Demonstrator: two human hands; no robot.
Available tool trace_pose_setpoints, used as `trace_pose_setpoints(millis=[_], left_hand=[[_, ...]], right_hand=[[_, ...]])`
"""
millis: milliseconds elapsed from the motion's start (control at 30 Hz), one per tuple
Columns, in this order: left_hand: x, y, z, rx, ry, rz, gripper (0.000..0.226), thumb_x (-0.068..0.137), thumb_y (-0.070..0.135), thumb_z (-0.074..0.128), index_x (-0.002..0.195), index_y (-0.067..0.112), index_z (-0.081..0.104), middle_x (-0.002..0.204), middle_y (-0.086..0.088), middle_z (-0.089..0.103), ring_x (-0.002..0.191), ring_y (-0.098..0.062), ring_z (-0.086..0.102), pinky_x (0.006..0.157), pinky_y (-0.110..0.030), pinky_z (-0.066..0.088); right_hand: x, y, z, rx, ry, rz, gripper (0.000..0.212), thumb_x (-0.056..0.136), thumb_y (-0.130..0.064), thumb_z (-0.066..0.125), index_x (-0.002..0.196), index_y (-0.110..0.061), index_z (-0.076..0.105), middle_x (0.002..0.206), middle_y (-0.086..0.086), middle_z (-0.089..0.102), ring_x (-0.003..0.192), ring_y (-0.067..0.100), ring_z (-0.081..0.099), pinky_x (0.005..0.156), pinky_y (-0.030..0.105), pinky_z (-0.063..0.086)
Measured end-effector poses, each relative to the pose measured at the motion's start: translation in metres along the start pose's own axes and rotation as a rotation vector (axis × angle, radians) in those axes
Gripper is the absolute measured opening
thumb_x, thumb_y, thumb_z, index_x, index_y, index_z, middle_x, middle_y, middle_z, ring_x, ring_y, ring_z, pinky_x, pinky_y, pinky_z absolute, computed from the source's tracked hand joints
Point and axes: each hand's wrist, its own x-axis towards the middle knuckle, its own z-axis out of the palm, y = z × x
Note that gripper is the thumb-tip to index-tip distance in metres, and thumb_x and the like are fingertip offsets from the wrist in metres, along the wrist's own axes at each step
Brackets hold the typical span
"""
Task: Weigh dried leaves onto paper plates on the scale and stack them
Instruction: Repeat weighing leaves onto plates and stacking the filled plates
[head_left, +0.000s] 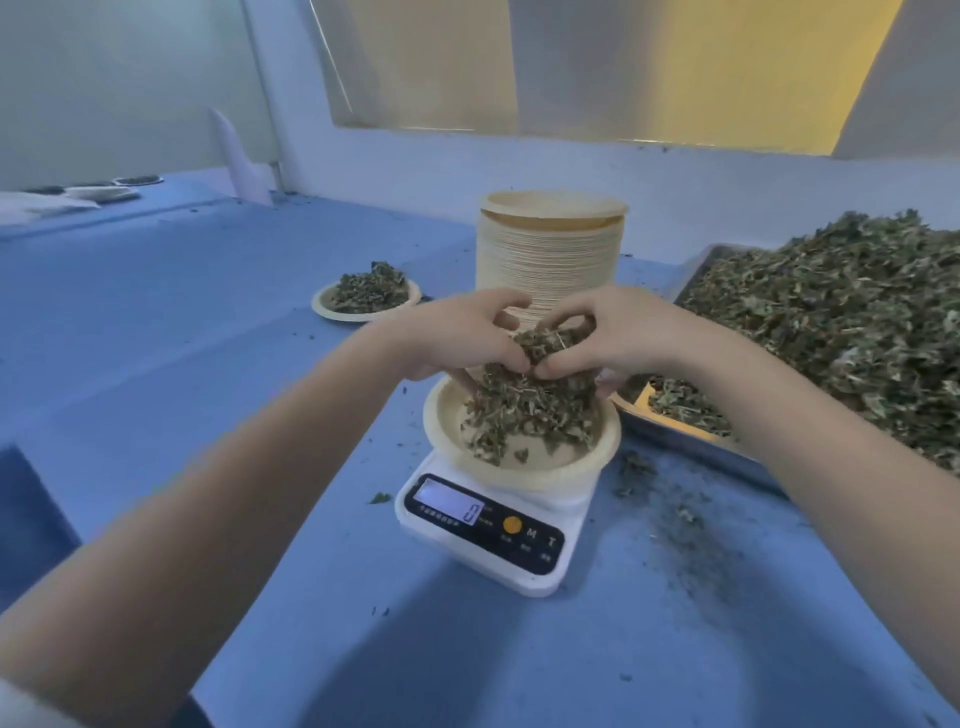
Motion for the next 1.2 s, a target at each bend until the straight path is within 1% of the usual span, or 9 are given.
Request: trace_pose_setpoints(millis=[67,233,300,400,533,733,867,1000,1200], left_hand=[[-0.002,0.0,-0.006,-0.017,0.008,0.016,0.07,0.09,0.014,0.06,0.148,0.03,0.023,0.147,0.006,0.034,0.123,-0.017,0.045,0.079,-0.034,0.056],[-0.006,-0.002,-0.013,0.007,0.058,0.029,0.058,0.092,0.012,0.056,0.143,0.026,0.034,0.141,0.005,0.043,0.115,-0.018,0.054,0.084,-0.037,0.055],[-0.006,-0.003,-0.011,0.028,0.066,0.038,0.053,0.09,0.01,0.059,0.139,0.021,0.041,0.132,0.001,0.051,0.106,-0.018,0.059,0.083,-0.032,0.055],[-0.006,-0.005,-0.005,0.14,0.061,0.033,0.058,0.084,0.01,0.068,0.136,0.019,0.044,0.115,-0.001,0.057,0.08,-0.015,0.061,0.068,-0.022,0.053],[-0.001,-0.009,0.005,0.382,0.112,0.043,0.062,0.078,0.013,0.073,0.134,0.021,0.046,0.117,-0.002,0.057,0.076,-0.011,0.051,0.054,-0.021,0.039],[-0.005,-0.008,-0.001,0.222,0.261,0.122,0.045,0.081,0.003,0.063,0.122,0.019,0.054,0.083,-0.006,0.061,0.062,-0.01,0.054,0.05,-0.016,0.04],[-0.009,0.002,-0.012,0.166,0.317,0.161,0.042,0.081,0.001,0.062,0.119,0.018,0.056,0.074,-0.002,0.057,0.058,-0.009,0.056,0.043,-0.011,0.038],[-0.011,0.005,-0.013,0.147,0.305,0.151,0.042,0.082,-0.001,0.061,0.119,0.017,0.056,0.075,-0.003,0.058,0.058,-0.009,0.058,0.045,-0.011,0.039],[-0.015,0.003,-0.008,0.149,0.273,0.133,0.041,0.083,-0.002,0.06,0.12,0.014,0.055,0.071,-0.001,0.053,0.057,-0.008,0.058,0.037,-0.006,0.032]], right_hand=[[0.001,0.003,-0.002,0.017,0.047,-0.021,0.037,0.075,-0.022,0.079,0.109,-0.022,0.064,0.084,-0.001,0.062,0.055,0.015,0.068,0.044,0.019,0.05],[0.005,0.003,0.0,0.071,0.141,-0.081,0.023,0.079,-0.014,0.074,0.093,-0.028,0.064,0.071,-0.008,0.063,0.045,0.011,0.065,0.043,0.013,0.046],[0.006,0.001,0.003,0.12,0.132,-0.094,0.022,0.078,-0.013,0.074,0.093,-0.028,0.066,0.074,-0.006,0.061,0.044,0.01,0.064,0.042,0.015,0.047],[0.009,0.0,0.01,0.066,0.076,-0.079,0.028,0.077,-0.02,0.077,0.101,-0.028,0.065,0.087,-0.008,0.052,0.042,0.004,0.061,0.04,0.015,0.046],[0.012,-0.002,0.026,-0.042,-0.058,-0.062,0.043,0.073,-0.03,0.079,0.113,-0.029,0.062,0.105,-0.003,0.054,0.073,0.007,0.063,0.048,0.02,0.053],[0.018,-0.011,0.024,-0.02,0.17,-0.163,0.022,0.074,-0.02,0.074,0.093,-0.026,0.063,0.072,0.001,0.065,0.043,0.009,0.061,0.041,0.014,0.045],[0.017,-0.02,0.015,0.028,0.257,-0.213,0.021,0.071,-0.019,0.074,0.085,-0.028,0.061,0.071,-0.002,0.059,0.045,0.002,0.059,0.041,0.015,0.047],[0.016,-0.022,0.015,0.056,0.245,-0.199,0.022,0.072,-0.02,0.075,0.088,-0.027,0.061,0.074,-0.001,0.063,0.062,0.021,0.069,0.054,0.033,0.059],[0.014,-0.019,0.02,0.05,0.209,-0.182,0.024,0.073,-0.02,0.074,0.094,-0.024,0.063,0.071,0.004,0.065,0.057,0.021,0.067,0.054,0.031,0.057]])
